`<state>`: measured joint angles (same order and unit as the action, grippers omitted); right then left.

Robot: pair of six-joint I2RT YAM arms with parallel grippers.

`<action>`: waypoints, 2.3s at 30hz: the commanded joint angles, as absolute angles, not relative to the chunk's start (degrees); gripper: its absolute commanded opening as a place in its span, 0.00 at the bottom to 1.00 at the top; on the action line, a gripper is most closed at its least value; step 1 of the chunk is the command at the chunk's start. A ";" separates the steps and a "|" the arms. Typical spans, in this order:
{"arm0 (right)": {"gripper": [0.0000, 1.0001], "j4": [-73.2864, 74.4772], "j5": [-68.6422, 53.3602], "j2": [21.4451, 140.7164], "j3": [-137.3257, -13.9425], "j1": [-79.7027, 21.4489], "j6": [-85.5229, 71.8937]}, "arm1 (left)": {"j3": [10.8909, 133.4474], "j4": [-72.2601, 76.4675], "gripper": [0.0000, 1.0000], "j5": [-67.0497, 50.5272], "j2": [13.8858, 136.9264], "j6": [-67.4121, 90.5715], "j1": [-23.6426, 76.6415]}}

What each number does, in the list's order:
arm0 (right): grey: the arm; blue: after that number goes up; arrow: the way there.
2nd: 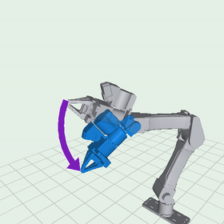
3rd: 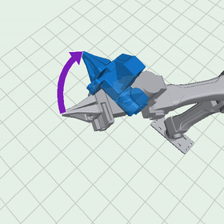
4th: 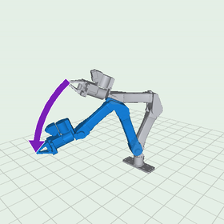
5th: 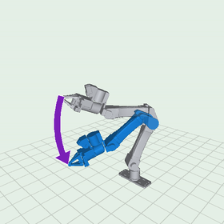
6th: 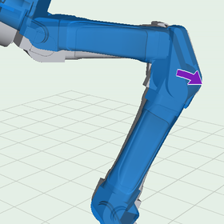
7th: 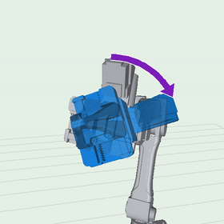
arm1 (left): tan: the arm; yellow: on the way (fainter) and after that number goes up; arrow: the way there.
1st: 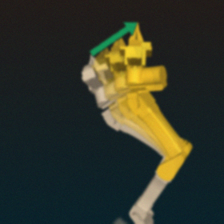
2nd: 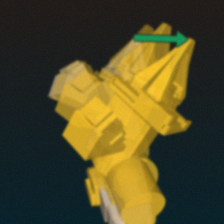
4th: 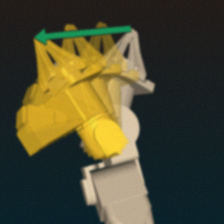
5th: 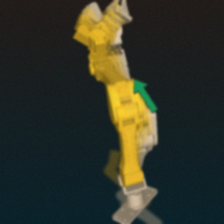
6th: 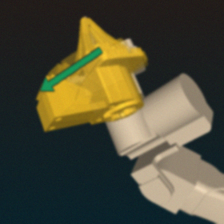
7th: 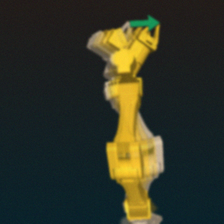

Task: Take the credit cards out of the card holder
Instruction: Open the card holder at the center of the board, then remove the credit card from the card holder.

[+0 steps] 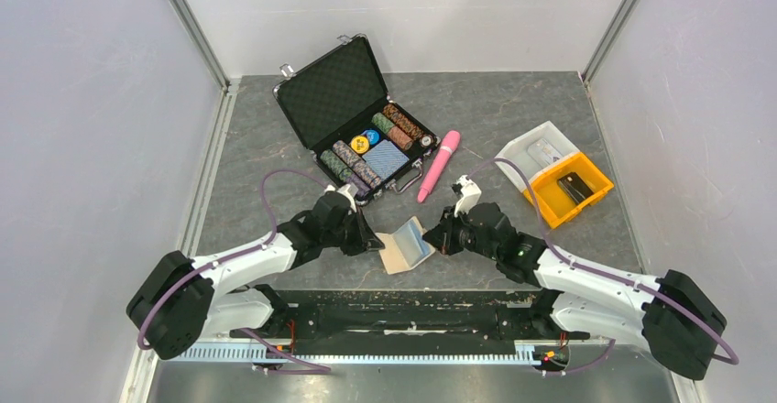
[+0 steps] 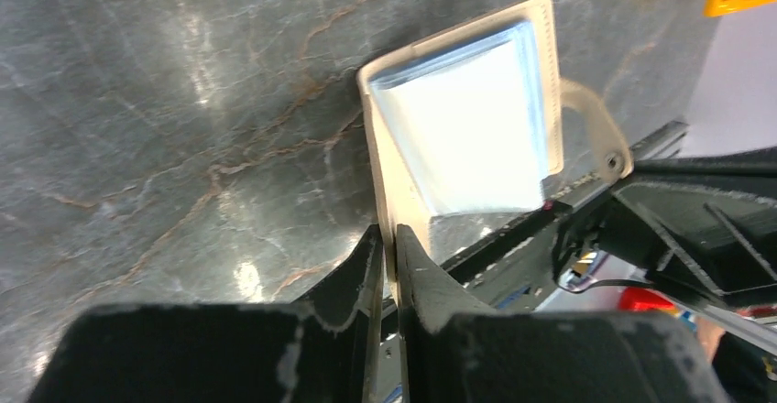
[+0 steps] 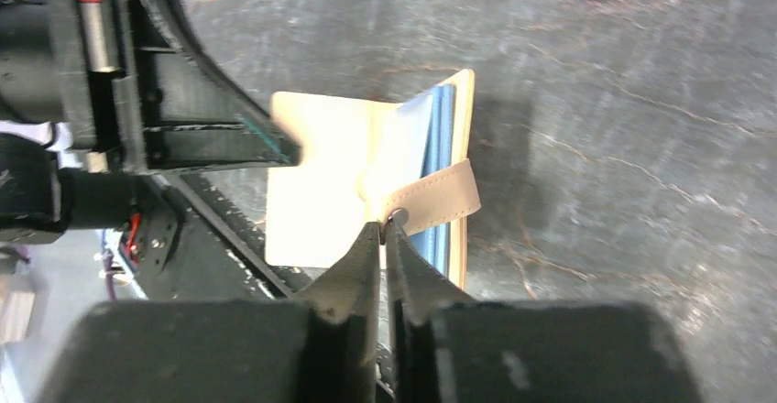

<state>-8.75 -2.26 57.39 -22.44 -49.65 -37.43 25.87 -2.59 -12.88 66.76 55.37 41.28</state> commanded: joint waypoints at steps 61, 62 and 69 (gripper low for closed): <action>0.12 -20.21 -13.35 89.12 -30.28 -54.75 -38.92 | 32.93 -7.04 0.33 -15.63 65.61 55.71 39.99; 0.11 -20.17 -13.31 89.00 -30.36 -54.76 -38.94 | 31.58 -4.06 0.31 -16.84 67.15 56.59 39.99; 0.15 -15.86 -11.21 84.32 -30.92 -54.76 -34.32 | 30.22 0.35 0.23 -16.13 73.51 53.49 40.00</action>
<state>-18.96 -14.39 88.40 -29.34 -54.54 -37.87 29.76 -5.45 -15.42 72.34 53.91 40.21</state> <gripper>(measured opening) 0.124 0.241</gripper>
